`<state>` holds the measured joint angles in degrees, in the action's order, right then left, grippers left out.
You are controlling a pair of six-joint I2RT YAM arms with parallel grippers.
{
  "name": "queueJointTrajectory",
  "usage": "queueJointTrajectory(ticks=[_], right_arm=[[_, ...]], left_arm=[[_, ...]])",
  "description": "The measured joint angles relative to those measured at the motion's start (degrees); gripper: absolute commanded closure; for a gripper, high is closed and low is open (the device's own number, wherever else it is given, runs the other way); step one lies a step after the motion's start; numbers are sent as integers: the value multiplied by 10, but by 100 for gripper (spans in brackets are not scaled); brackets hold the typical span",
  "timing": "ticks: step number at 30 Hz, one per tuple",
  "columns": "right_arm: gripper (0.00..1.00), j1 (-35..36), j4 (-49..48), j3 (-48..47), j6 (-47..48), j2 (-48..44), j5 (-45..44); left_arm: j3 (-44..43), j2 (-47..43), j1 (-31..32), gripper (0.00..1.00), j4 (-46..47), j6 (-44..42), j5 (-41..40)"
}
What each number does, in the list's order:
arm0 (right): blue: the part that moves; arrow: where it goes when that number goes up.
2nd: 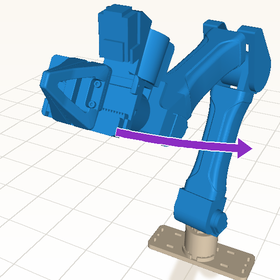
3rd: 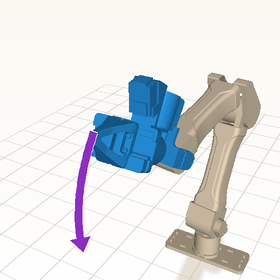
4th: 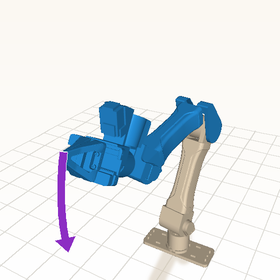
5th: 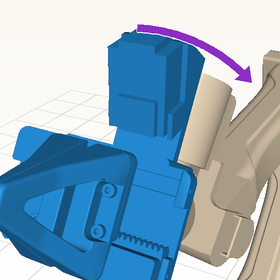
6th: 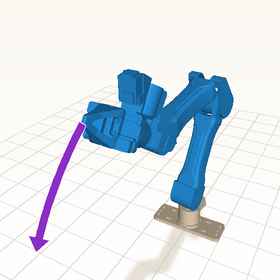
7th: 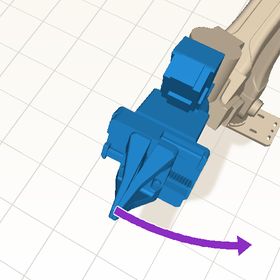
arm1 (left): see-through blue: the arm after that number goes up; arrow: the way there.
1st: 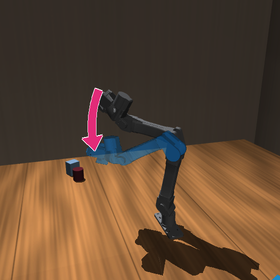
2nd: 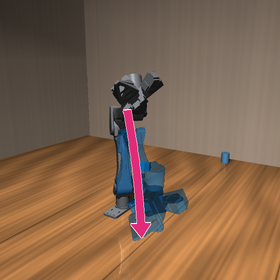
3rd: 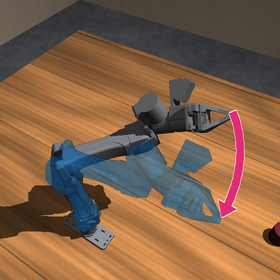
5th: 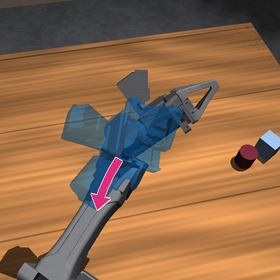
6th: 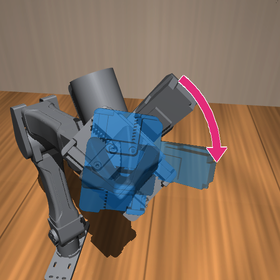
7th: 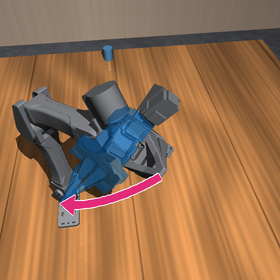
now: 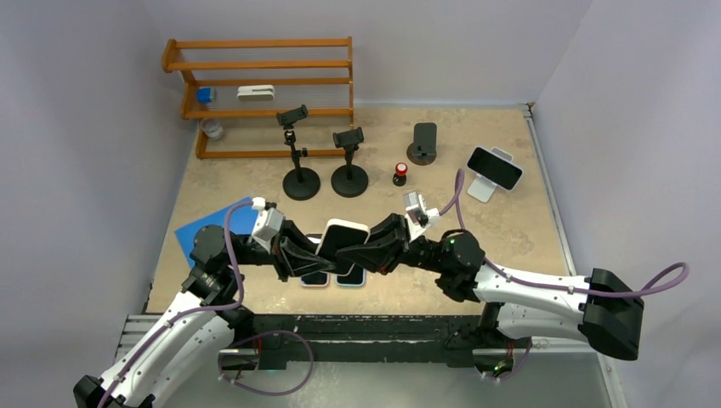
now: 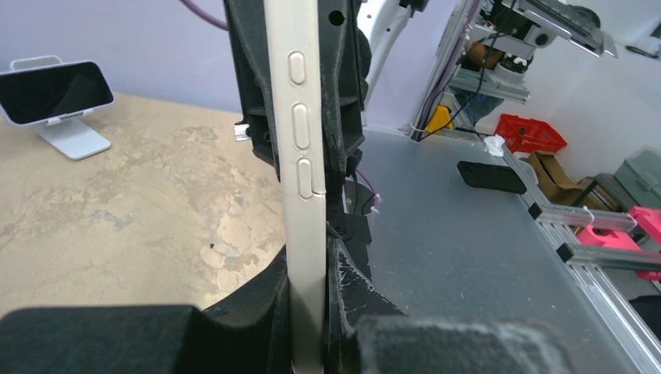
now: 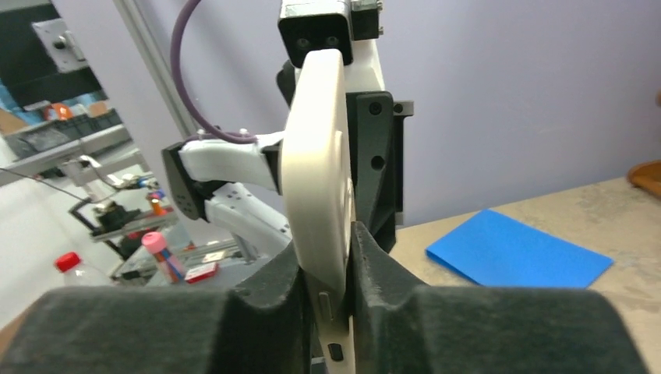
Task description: Remove the phone from the phone stand
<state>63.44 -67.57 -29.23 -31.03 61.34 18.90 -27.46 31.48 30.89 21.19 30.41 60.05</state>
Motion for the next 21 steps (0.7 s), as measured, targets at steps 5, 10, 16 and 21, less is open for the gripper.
queueJointTrajectory(ticks=[5, 10, 16, 21], right_arm=[[100, -3, 16, 0, 31, -4, -15], [100, -1, 49, 0, 30, -15, -15], [100, 1, 139, -5, 50, -58, -36], [100, 2, 262, -41, 75, -104, -102]], left_arm=[[0, -2, 0, 80, -18, 5, -19], [0, -7, 2, 53, -20, -10, -32], [-8, -17, 2, 39, -37, -28, -88], [-23, -38, 2, 29, -83, -33, -197]])
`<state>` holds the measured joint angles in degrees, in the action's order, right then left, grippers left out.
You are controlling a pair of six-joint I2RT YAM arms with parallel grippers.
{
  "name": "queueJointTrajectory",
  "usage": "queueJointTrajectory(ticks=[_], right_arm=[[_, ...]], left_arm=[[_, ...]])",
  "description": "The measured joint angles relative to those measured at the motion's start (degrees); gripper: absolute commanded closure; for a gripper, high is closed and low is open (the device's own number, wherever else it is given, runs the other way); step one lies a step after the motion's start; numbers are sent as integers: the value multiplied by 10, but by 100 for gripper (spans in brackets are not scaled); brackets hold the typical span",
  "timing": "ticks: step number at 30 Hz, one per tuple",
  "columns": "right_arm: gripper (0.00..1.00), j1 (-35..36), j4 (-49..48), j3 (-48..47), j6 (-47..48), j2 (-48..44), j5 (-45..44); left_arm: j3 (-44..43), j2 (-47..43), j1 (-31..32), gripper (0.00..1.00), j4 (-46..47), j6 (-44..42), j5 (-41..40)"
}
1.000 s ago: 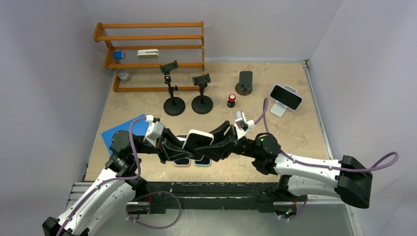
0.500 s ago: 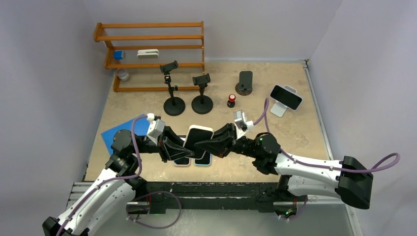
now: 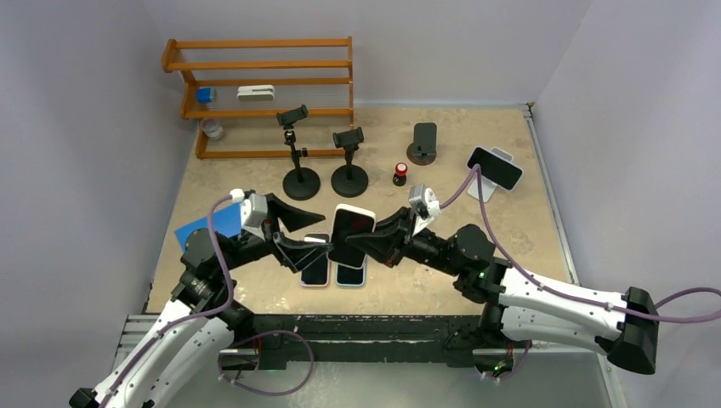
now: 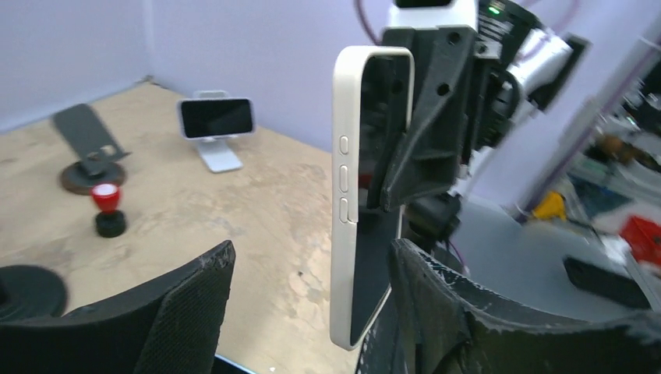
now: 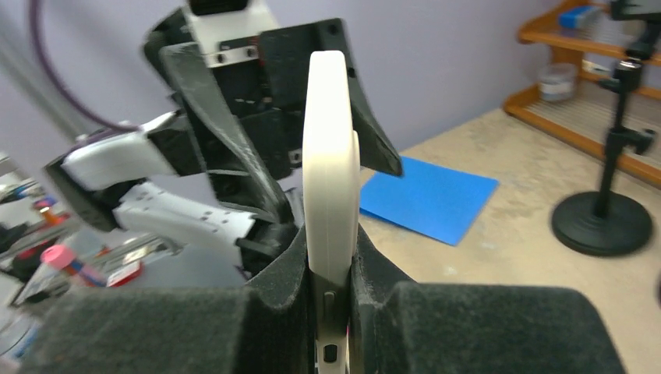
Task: Remove the phone from the phone stand
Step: Remove the phone from the phone stand, then place the phone at the center of the board.
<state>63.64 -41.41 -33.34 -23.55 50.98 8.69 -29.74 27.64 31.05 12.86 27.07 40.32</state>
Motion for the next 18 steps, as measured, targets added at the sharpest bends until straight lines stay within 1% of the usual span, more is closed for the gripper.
queueJointTrajectory(ticks=[5, 8, 11, 12, 15, 18], right_arm=[[100, -2, 131, -42, 5, -7, -94], [100, -17, 206, -47, -7, 0, -130], [100, -47, 269, -42, -32, 14, -134], [100, -77, 279, -35, -42, 16, -130], [100, -126, 296, -4, -67, 17, -118], [100, -141, 306, 18, -84, 28, -114]], left_arm=[[-16, -13, 0, 26, -38, 4, -117], [-25, -12, 0, 24, -63, 9, -181], [-33, -13, 0, 20, -87, 25, -253], [-34, -13, 0, 19, -94, 38, -282], [-34, -16, 0, 15, -113, 71, -360], [-34, -13, 0, 14, -129, 109, -416]])
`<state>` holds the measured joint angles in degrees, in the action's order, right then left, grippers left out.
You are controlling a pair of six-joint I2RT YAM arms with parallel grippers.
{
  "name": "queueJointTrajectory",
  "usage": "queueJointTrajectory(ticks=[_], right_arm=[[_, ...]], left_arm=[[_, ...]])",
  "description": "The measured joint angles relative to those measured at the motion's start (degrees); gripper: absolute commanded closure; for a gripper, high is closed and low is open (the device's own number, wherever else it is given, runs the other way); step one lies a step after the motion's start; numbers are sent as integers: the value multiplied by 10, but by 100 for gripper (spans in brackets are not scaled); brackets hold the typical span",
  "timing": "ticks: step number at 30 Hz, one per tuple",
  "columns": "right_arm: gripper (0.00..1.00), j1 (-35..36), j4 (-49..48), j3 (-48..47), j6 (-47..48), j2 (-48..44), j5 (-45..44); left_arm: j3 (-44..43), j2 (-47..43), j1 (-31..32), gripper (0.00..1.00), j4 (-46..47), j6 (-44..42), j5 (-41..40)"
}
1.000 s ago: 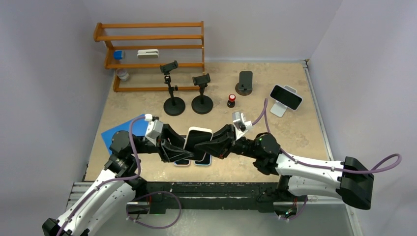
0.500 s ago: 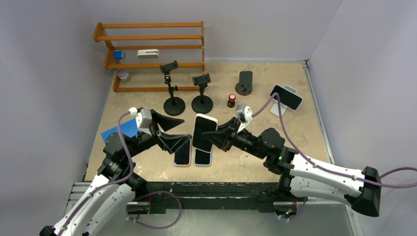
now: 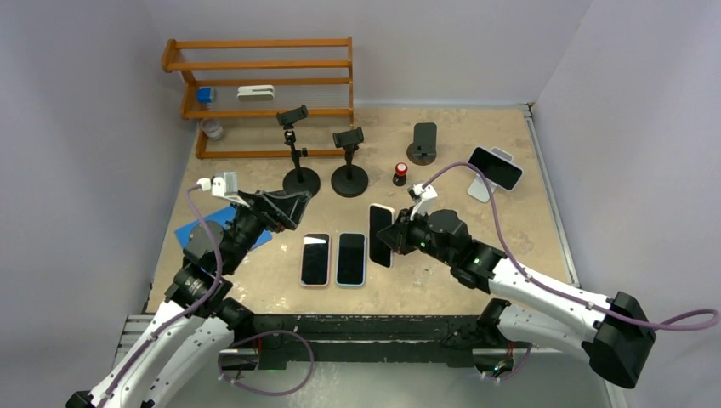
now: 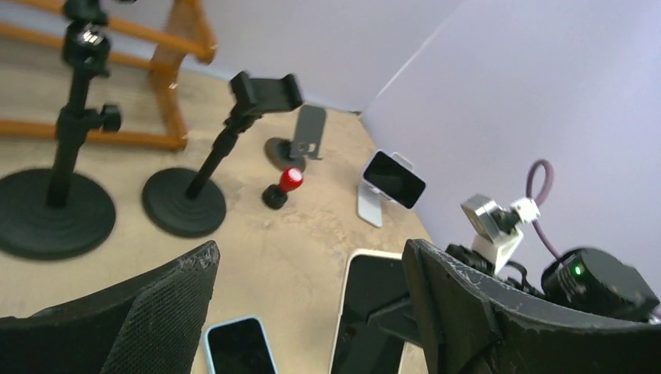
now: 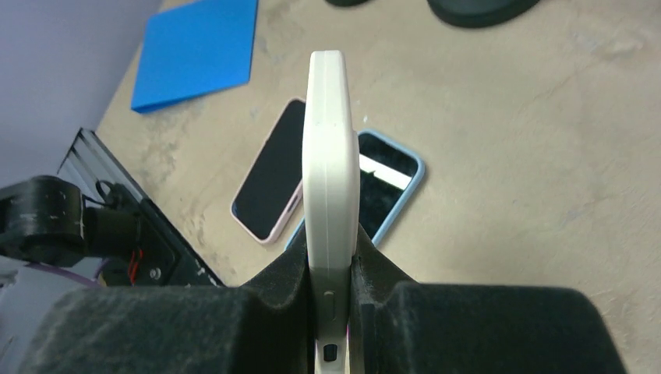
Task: Remove the phone from the phone stand
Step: Place the phone at the center of the board.
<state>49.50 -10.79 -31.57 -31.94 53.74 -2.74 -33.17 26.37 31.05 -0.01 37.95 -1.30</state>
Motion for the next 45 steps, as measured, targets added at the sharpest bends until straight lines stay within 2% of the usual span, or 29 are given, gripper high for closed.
queueJointTrajectory(ticks=[8, 13, 22, 25, 34, 45], right_arm=[[100, -24, -4, 21, -22, 44, 43], [100, -71, -17, 43, -30, 67, 84], [100, -121, -44, 56, -41, 143, 171], [100, -124, -47, 56, -41, 168, 188], [100, -144, -54, 42, -43, 208, 226], [100, -173, -113, 36, -69, 280, 291]], left_arm=[[-72, 83, 0, 11, -104, 52, -54], [-73, 69, 0, 10, -123, 47, -59], [-78, 15, 0, 8, -119, -28, -53], [-80, 4, 0, 14, -105, -60, -27], [-131, 138, 0, 17, -163, -134, 41], [-131, 137, 0, 18, -189, -153, 40]])
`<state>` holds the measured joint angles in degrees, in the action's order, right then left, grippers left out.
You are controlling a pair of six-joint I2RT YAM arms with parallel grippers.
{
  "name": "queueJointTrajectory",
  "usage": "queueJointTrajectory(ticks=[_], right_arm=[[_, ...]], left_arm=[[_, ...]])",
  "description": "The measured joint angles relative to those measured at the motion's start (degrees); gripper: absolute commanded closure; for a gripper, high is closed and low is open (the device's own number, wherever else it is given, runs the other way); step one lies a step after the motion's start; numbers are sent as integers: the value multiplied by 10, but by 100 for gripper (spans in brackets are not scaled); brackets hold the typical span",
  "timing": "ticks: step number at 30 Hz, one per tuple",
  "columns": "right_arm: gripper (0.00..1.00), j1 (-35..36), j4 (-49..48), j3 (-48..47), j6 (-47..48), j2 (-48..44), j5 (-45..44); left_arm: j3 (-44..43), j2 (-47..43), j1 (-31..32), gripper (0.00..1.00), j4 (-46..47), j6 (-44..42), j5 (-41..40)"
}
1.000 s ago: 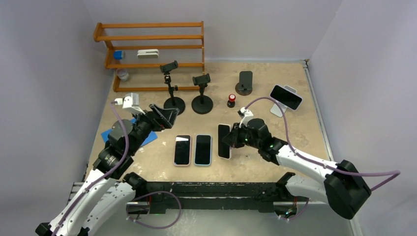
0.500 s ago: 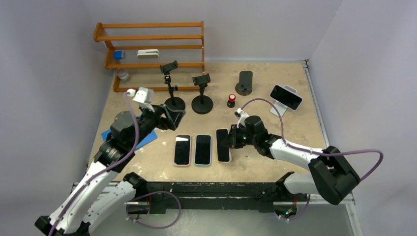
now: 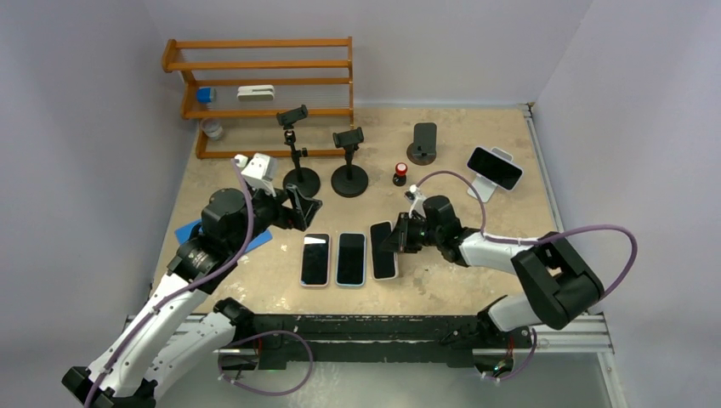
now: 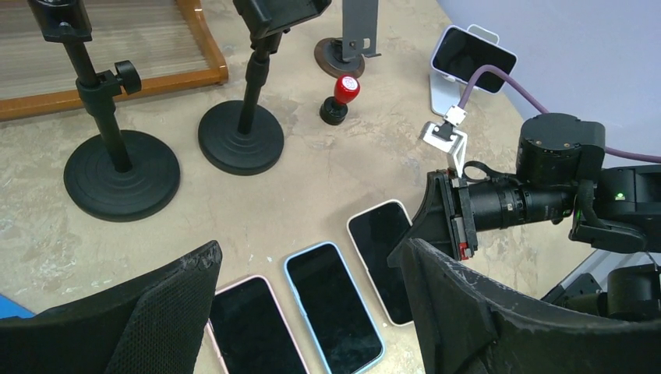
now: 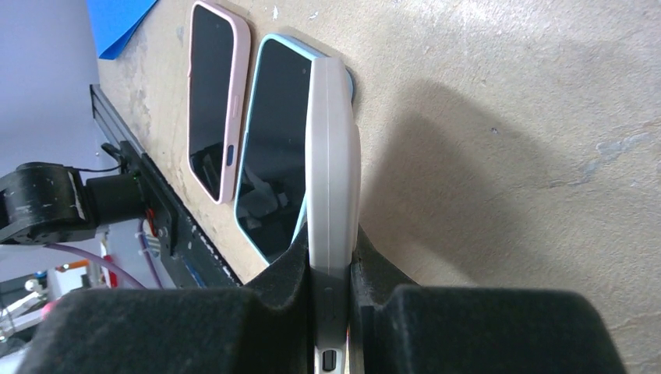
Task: Remove the phone from the phone stand
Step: Place the phone at the center of the board.
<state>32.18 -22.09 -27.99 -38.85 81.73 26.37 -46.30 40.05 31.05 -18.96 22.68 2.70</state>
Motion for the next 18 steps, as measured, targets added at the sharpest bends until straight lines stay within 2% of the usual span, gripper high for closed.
queueJointTrajectory(ticks=[8, 18], right_arm=[[100, -10, -43, 29, -53, 6, 19], [100, -13, -53, 66, -105, 6, 66]], left_arm=[[0, -4, 0, 18, 0, 0, 0], [0, -12, 0, 18, 0, 0, 2]])
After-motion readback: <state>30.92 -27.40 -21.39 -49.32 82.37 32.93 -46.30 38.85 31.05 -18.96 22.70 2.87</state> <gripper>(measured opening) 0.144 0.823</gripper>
